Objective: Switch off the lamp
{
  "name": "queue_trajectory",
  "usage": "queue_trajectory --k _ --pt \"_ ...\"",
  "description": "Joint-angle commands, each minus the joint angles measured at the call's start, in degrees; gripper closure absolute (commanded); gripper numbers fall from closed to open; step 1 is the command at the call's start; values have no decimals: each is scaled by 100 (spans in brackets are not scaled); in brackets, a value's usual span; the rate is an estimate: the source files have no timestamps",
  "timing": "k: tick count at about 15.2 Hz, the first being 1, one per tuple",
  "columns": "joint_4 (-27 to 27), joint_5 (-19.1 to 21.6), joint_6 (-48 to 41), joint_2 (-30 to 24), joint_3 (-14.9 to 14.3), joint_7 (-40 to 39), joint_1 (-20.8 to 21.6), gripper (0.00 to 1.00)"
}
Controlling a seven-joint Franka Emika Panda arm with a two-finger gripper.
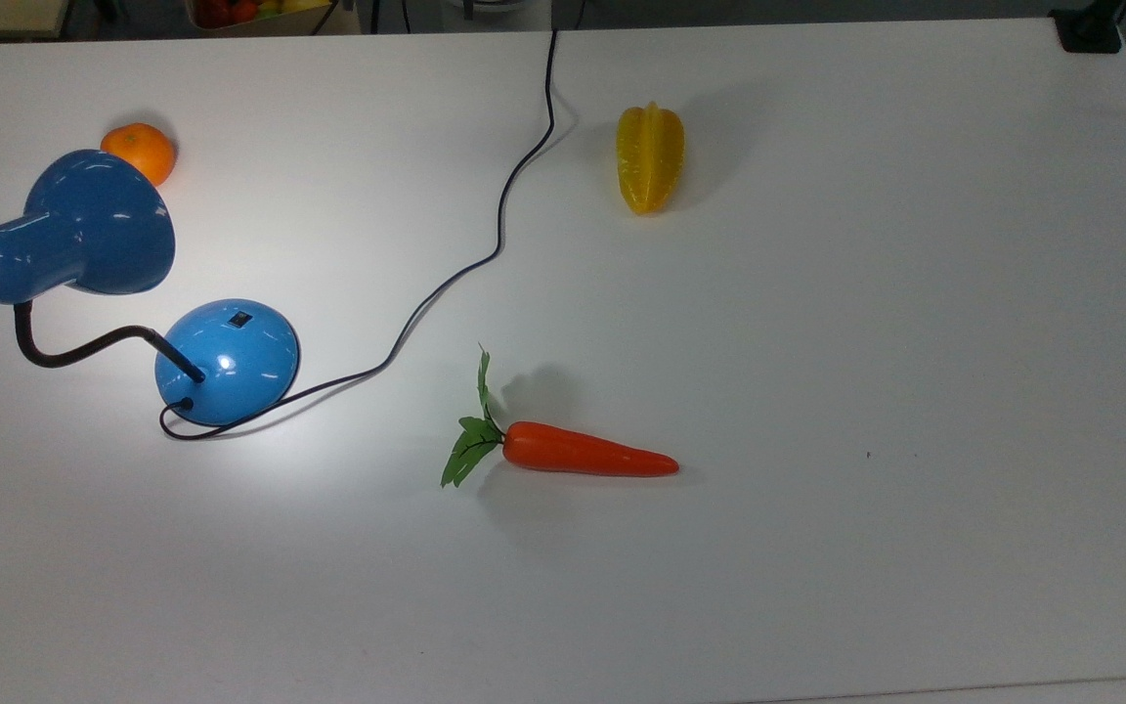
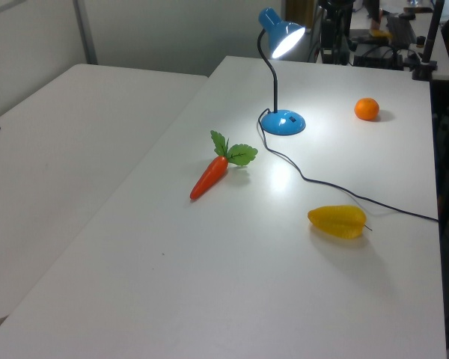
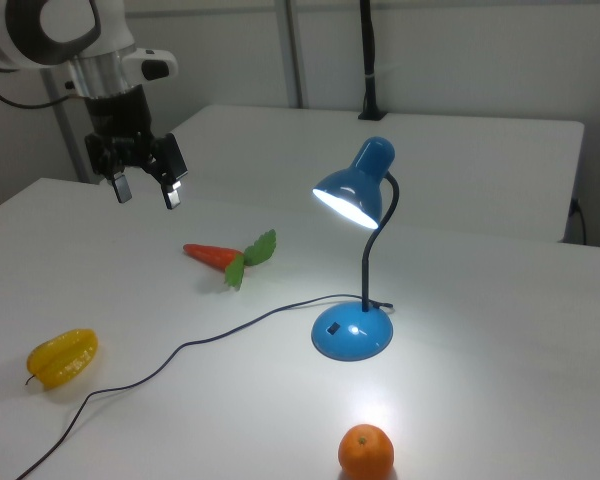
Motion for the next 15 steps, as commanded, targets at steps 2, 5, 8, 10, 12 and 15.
queue_trajectory --k 2,5,8,10,12,15 --pt "53 86 -151 -11 -34 -156 -161 0" --pt "53 104 -160 -11 -34 -165 -161 0" --pt "53 104 -160 -2 -34 -174 -161 43" --pt "44 113 -160 6 -34 -174 -161 74" --pt "36 113 -160 6 -25 -174 -161 97" --pt "18 122 -177 -2 -25 -174 -161 100"
